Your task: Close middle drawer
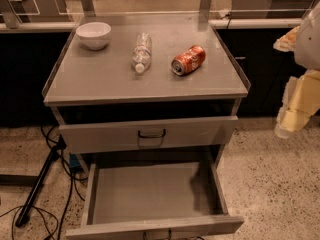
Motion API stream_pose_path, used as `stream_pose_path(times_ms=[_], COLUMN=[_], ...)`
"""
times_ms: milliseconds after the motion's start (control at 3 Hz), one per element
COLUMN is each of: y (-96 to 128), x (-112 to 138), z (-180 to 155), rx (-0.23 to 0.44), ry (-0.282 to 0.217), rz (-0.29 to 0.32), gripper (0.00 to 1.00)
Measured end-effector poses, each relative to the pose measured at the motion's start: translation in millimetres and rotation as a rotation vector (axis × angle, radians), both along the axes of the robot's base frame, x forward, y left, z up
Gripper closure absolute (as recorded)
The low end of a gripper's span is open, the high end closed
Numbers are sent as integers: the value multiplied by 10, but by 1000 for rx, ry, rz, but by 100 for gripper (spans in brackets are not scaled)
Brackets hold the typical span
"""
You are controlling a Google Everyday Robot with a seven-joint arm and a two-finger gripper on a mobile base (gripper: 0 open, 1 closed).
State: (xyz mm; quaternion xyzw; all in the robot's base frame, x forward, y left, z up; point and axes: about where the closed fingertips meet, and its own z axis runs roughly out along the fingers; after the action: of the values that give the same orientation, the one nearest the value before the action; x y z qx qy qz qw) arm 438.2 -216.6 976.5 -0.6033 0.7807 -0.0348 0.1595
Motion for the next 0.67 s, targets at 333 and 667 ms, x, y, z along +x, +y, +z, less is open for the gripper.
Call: stream_pose_path(times_ms=[333, 667], y=[0, 0], x=[0, 0], z=[0, 0], rx=[0, 0], ry=[0, 0], rz=[0, 0], gripper=[0, 9])
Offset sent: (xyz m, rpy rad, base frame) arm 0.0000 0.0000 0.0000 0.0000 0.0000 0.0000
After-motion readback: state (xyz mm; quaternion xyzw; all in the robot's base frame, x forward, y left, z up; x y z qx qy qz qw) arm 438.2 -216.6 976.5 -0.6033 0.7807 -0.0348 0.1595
